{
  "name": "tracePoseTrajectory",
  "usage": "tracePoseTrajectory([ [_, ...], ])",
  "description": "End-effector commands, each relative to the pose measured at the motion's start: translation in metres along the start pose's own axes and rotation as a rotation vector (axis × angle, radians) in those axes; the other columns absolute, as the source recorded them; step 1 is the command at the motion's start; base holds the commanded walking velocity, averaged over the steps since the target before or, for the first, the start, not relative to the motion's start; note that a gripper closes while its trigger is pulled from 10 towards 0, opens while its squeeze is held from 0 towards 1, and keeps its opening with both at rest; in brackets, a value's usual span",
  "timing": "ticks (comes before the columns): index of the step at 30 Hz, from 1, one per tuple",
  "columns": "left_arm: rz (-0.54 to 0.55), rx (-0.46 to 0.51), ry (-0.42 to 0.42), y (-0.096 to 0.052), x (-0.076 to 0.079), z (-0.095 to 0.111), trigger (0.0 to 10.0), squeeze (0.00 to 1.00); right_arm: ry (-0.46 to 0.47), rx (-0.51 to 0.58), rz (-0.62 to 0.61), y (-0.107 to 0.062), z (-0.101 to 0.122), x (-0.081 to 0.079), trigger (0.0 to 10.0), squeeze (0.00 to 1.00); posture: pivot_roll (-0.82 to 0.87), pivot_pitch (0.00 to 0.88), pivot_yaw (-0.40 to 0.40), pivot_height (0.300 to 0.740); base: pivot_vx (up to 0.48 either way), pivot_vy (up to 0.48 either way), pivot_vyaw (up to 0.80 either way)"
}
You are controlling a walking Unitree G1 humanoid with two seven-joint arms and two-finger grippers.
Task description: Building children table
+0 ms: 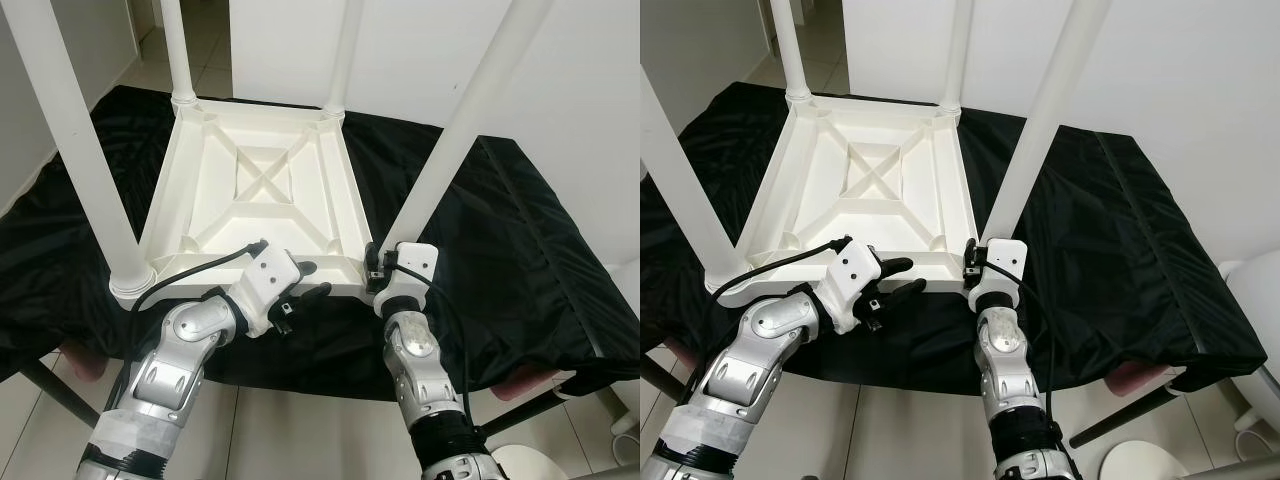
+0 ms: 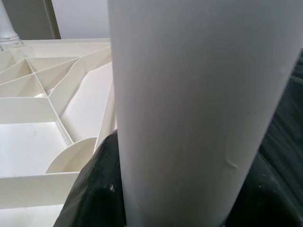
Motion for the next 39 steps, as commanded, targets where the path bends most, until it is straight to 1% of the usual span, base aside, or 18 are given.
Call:
tracePoseTrajectory([
  [1, 0.029, -0.005, 0.003, 0.0, -0.001, -0.002, 10.0, 0.0, -0.023, 0.017, 0.002, -0.001, 0.004, -0.001, 10.0, 0.0, 0.1, 0.026, -0.119, 0.74, 0.0, 0.0, 0.0],
  [6, 0.028, -0.005, 0.004, 0.0, -0.001, -0.002, 10.0, 0.0, -0.03, 0.023, 0.019, -0.002, 0.005, -0.005, 10.0, 0.0, 0.1, 0.026, -0.118, 0.74, 0.0, 0.0, 0.0],
  [7, 0.028, -0.006, 0.005, 0.0, -0.001, -0.001, 10.0, 0.0, -0.009, 0.024, 0.027, -0.002, 0.005, -0.006, 10.0, 1.0, 0.11, 0.025, -0.116, 0.74, 0.0, 0.0, 0.0],
  [13, 0.03, -0.009, 0.004, -0.002, -0.002, -0.002, 10.0, 0.0, -0.001, 0.049, 0.024, -0.001, 0.011, 0.001, 10.0, 1.0, 0.1, 0.028, -0.114, 0.74, 0.0, 0.0, 0.0],
  [14, 0.028, -0.012, 0.003, -0.003, -0.001, -0.003, 10.0, 0.0, -0.02, 0.04, 0.031, -0.001, 0.011, 0.014, 10.0, 1.0, 0.1, 0.03, -0.113, 0.74, 0.0, 0.0, 0.0],
  [15, 0.028, -0.012, 0.002, -0.003, -0.001, -0.003, 10.0, 0.0, -0.023, 0.033, 0.039, -0.001, 0.01, 0.018, 10.0, 1.0, 0.1, 0.03, -0.113, 0.74, 0.0, 0.0, 0.0],
  [19, 0.028, -0.013, 0.002, -0.003, -0.001, -0.003, 10.0, 0.0, -0.025, 0.027, 0.048, -0.002, 0.009, 0.02, 10.0, 1.0, 0.1, 0.03, -0.113, 0.74, 0.0, 0.0, 0.0],
  [20, 0.028, -0.013, 0.001, -0.003, 0.0, -0.003, 10.0, 0.0, -0.022, 0.024, 0.088, -0.004, 0.008, 0.022, 10.0, 0.0, 0.1, 0.031, -0.113, 0.74, 0.0, 0.0, 0.0],
  [21, 0.028, -0.013, 0.001, -0.003, 0.0, -0.003, 10.0, 0.0, -0.022, 0.024, 0.088, -0.004, 0.008, 0.022, 10.0, 0.0, 0.1, 0.031, -0.113, 0.74, 0.0, 0.0, 0.0],
  [23, 0.026, -0.014, 0.001, -0.003, 0.0, -0.003, 10.0, 0.0, -0.014, 0.017, 0.145, -0.007, 0.006, 0.022, 10.0, 0.0, 0.09, 0.03, -0.112, 0.74, 0.0, 0.0, 0.0],
  [25, 0.025, -0.014, 0.0, -0.003, 0.0, -0.003, 10.0, 0.0, -0.026, 0.007, 0.258, -0.01, 0.003, 0.024, 10.0, 0.0, 0.09, 0.031, -0.107, 0.74, 0.0, 0.0, 0.0],
  [27, 0.026, -0.014, 0.0, -0.003, -0.001, -0.003, 10.0, 0.0, -0.039, 0.006, 0.319, -0.009, 0.004, 0.028, 10.0, 0.0, 0.09, 0.031, -0.107, 0.74, 0.0, 0.0, 0.0],
  [28, 0.026, -0.014, 0.0, -0.003, -0.001, -0.003, 10.0, 0.0, -0.039, 0.006, 0.319, -0.009, 0.004, 0.028, 10.0, 0.0, 0.09, 0.031, -0.107, 0.74, 0.0, 0.0, 0.0],
  [29, 0.026, -0.014, 0.0, -0.002, -0.001, -0.003, 10.0, 0.0, -0.037, 0.007, 0.335, -0.007, 0.005, 0.03, 10.0, 0.0, 0.09, 0.032, -0.104, 0.74, 0.0, 0.0, 0.0],
  [32, 0.023, -0.014, 0.0, -0.001, -0.001, -0.003, 10.0, 0.0, -0.1, 0.024, 0.4, 0.003, 0.013, 0.043, 10.0, 0.0, 0.08, 0.033, -0.095, 0.74, 0.0, 0.0, 0.0],
  [35, 0.021, -0.014, 0.001, -0.001, -0.002, -0.002, 10.0, 0.0, -0.12, 0.023, 0.429, 0.007, 0.015, 0.045, 10.0, 0.0, 0.08, 0.033, -0.095, 0.74, 0.0, 0.0, 0.0],
  [37, 0.02, -0.011, 0.002, 0.0, -0.003, -0.001, 10.0, 0.0, -0.163, -0.004, 0.519, 0.013, 0.015, 0.045, 10.0, 0.0, 0.08, 0.035, -0.086, 0.74, 0.0, 0.0, 0.0],
  [39, 0.02, -0.011, 0.002, 0.0, -0.003, -0.001, 10.0, 0.0, -0.163, -0.004, 0.519, 0.013, 0.015, 0.045, 10.0, 0.0, 0.08, 0.035, -0.086, 0.74, 0.0, 0.0, 0.0],
])
Point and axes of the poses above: a point about 5 cm out from each wrist's last joint towards the gripper, its own y axis pointing out of the wrist towards the gripper, its own z axis along the axis of the wrist's last joint, x = y × z, the point moved 3 cm from there along y, pointing out of the wrist towards the gripper, and after that the axes turned 2 degrees about -y, right-handed, at the moved point
